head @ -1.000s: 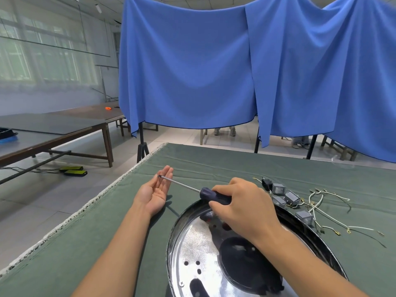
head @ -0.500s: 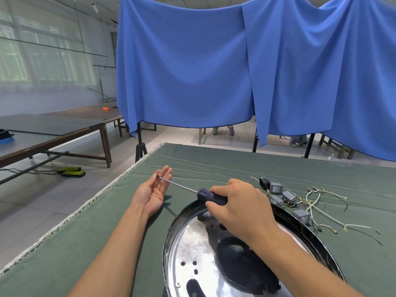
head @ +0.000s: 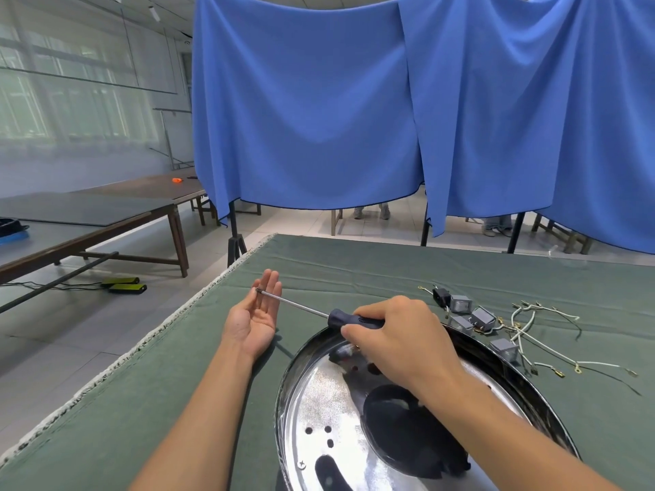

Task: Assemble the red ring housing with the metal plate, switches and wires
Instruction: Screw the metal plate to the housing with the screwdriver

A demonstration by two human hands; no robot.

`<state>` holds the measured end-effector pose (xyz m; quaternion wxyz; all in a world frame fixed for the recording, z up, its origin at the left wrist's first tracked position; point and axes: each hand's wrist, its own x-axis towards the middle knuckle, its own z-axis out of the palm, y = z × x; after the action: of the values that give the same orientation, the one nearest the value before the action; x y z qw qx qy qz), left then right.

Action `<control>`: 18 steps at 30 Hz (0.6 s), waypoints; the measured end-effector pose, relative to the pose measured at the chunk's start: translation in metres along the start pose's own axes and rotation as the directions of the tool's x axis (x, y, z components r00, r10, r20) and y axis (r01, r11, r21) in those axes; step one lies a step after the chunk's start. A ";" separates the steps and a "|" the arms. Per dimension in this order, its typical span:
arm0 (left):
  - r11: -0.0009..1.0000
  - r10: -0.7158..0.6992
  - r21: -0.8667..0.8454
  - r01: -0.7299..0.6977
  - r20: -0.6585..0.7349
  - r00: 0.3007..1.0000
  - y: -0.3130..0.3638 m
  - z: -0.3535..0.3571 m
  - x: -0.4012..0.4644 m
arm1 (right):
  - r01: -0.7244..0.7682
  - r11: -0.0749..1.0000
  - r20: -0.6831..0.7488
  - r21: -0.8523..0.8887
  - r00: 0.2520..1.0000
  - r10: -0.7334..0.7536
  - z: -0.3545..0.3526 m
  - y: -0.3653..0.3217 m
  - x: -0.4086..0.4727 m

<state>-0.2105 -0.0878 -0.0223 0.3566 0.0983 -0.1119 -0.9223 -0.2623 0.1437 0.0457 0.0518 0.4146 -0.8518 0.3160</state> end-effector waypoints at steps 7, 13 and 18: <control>0.991 0.039 0.129 -0.037 -0.011 0.999 -0.005 0.002 0.000 | -0.112 0.986 0.038 0.121 0.993 0.109 -0.002 0.001 0.000; 0.980 0.026 0.198 -0.022 -0.016 1.000 -0.007 0.003 -0.001 | -0.141 0.979 0.031 0.147 0.990 0.138 -0.003 0.001 0.001; 0.973 -0.013 0.231 0.021 -0.034 0.999 -0.009 0.007 -0.003 | -0.175 0.965 0.034 0.197 0.985 0.172 -0.003 0.003 0.002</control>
<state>-0.2162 -0.0784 -0.0175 0.3365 0.1550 -0.2120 -0.9043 -0.2658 0.1455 0.0471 -0.0250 0.3443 -0.8494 0.3993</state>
